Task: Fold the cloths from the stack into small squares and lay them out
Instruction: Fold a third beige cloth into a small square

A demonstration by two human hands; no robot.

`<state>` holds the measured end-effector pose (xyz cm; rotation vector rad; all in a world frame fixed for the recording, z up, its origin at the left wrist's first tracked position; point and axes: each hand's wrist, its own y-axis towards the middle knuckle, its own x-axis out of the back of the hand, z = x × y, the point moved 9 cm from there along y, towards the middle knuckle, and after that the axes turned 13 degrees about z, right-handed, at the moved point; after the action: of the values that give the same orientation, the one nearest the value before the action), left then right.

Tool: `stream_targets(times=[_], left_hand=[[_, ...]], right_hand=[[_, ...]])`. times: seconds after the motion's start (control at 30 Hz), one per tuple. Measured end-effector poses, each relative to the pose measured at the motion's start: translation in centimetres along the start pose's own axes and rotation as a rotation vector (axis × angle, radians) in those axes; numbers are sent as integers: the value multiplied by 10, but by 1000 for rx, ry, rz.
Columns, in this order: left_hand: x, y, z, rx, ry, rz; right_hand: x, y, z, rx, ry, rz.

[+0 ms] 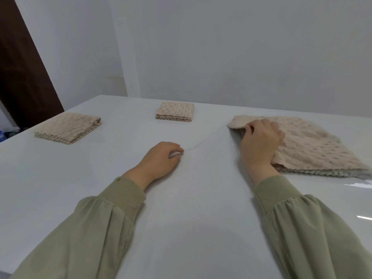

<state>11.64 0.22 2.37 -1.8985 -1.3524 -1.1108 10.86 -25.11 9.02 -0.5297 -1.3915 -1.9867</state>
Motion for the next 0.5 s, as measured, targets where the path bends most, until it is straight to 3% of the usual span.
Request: stream_targets(times=[0.07, 0.17, 0.2, 0.3, 0.33, 0.4, 0.5], left_hand=[[12, -2, 10, 50, -85, -84], [31, -8, 35, 173, -164, -207], [36, -11, 43, 208, -175, -240], [44, -20, 62, 266, -212, -280], [45, -22, 65, 271, -225, -282], [45, -25, 68, 262, -252, -279], [46, -29, 70, 228, -307, -261]], right_hand=[[26, -17, 49, 313, 167, -184], [27, -49, 113, 632, 316, -94], [10, -54, 124, 609, 253, 43], [-72, -63, 95, 249, -144, 723], [-82, -66, 80, 158, -227, 838], [-86, -63, 61, 63, -261, 891], [-73, -53, 65, 102, -59, 786]])
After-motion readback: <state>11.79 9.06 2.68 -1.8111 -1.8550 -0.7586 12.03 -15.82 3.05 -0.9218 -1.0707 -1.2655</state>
